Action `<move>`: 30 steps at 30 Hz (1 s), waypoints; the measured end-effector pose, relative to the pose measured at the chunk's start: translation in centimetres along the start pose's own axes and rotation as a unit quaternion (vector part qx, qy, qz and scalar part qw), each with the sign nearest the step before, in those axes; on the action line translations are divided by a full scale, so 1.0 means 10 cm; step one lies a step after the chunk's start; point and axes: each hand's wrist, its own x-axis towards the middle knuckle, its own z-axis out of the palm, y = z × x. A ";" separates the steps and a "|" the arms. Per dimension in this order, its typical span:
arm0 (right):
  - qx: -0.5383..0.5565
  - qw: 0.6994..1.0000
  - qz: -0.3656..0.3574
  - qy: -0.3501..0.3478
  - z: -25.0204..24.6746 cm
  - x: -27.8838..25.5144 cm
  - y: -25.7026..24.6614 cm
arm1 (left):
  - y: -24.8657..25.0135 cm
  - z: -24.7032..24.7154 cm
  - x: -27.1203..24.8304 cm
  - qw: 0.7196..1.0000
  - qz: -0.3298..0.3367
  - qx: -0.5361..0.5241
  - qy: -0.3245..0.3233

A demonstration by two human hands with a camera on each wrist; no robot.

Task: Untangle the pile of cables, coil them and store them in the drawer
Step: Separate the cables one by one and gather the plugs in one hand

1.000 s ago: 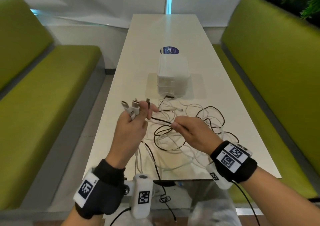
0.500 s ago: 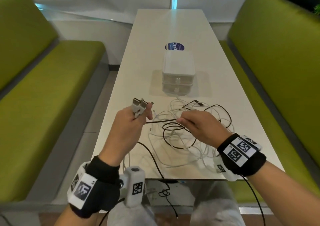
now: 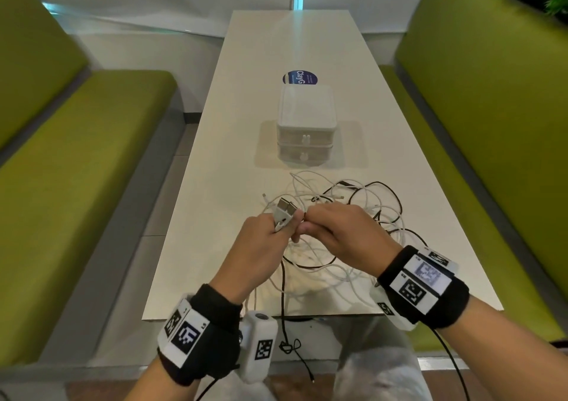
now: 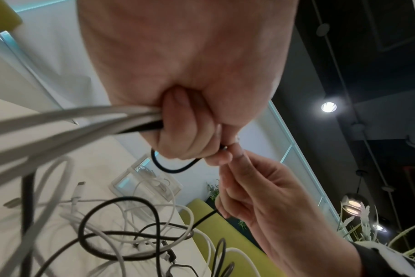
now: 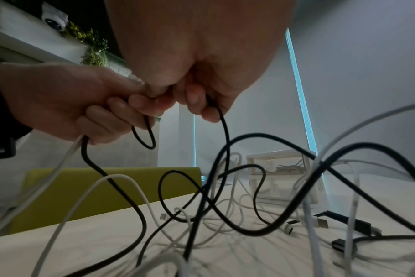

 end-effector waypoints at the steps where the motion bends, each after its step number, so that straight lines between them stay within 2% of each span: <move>1: -0.005 1.000 0.000 -0.002 0.01 0.01 -0.01 | -0.01 -0.01 0.00 1.000 0.004 0.000 0.007; 3: -0.006 1.000 0.009 -0.012 0.01 0.02 -0.01 | -0.04 -0.04 -0.01 1.000 0.008 -0.009 0.029; 6: 0.000 0.998 0.039 -0.043 -0.02 0.03 0.03 | -0.07 -0.17 -0.02 0.997 -0.024 -0.048 0.048; 9: 0.005 0.995 0.069 -0.069 0.00 0.02 0.04 | -0.09 -0.25 -0.02 0.991 -0.073 -0.111 0.024; 11: 0.016 0.995 0.080 -0.062 0.02 0.04 0.02 | -0.09 -0.25 -0.03 0.985 -0.085 -0.152 0.003; 15: 0.022 0.995 0.081 -0.052 0.03 0.05 0.02 | -0.12 -0.24 -0.05 0.993 -0.051 -0.106 -0.005; 23: 0.024 0.994 0.081 -0.064 0.01 0.01 0.02 | -0.17 -0.23 -0.05 0.992 -0.030 -0.123 0.015; 27: 0.020 0.993 0.088 -0.073 0.01 -0.01 0.03 | -0.12 -0.20 -0.04 0.989 -0.047 -0.133 0.039; 30: 0.020 0.993 0.091 -0.074 0.00 -0.02 0.04 | -0.12 -0.18 -0.03 0.978 -0.076 -0.191 0.048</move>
